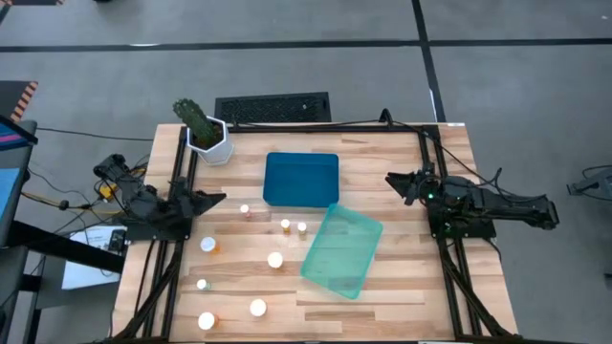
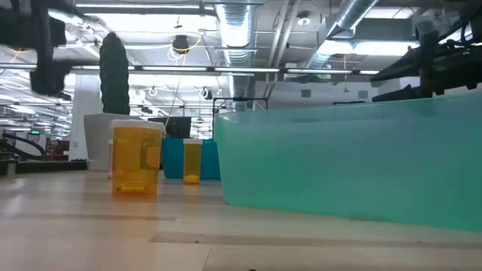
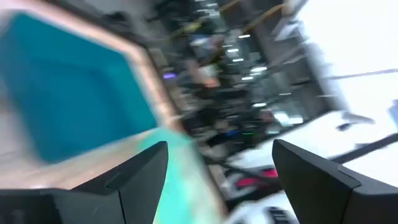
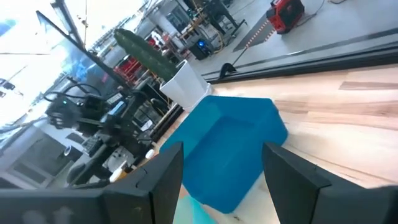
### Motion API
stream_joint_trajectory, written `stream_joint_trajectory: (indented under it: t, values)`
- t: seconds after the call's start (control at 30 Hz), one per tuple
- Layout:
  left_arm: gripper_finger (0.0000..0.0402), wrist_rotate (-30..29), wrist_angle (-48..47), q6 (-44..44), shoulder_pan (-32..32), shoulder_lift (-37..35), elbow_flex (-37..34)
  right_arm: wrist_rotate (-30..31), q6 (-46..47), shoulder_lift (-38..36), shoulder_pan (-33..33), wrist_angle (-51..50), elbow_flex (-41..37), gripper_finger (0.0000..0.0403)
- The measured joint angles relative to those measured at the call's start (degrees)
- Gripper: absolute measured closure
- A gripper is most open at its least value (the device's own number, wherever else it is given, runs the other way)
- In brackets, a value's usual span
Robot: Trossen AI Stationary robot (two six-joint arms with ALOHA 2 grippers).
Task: Pick and place medicine bottles into bin by pill shape (circle, oval)
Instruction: Put the large orange pill bottle into the blue bin
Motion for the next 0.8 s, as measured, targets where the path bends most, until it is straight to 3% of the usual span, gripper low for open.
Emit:
stream_joint_trajectory:
  t: [0.23, 0.37, 0.53, 0.63, 0.8]
  values:
    - [0.0120, 7.5, 33.7, 30.2, 0.0, 1.6, 0.6, -1.4, 5.2, 0.0, 0.3, 0.2, 0.1, 0.0178]
    - [0.0120, 8.3, 34.9, 37.8, 0.0, 5.0, 5.9, -1.6, 7.7, 0.0, 0.5, 2.2, 0.1, 0.0178]
    - [0.0120, 9.6, 21.6, 38.2, 0.0, 13.5, 17.9, -1.6, 7.3, 0.0, 0.3, 13.3, 0.2, 0.0178]
    - [0.0120, 11.9, 5.5, 34.6, 0.0, 19.3, 28.5, -1.6, 3.3, 0.0, 0.0, 22.1, 0.2, 0.0178]
    - [0.0120, 14.0, -26.0, 20.6, 0.0, 29.7, 48.2, -1.6, -0.6, 0.0, -0.4, 33.9, 0.4, 0.0178]
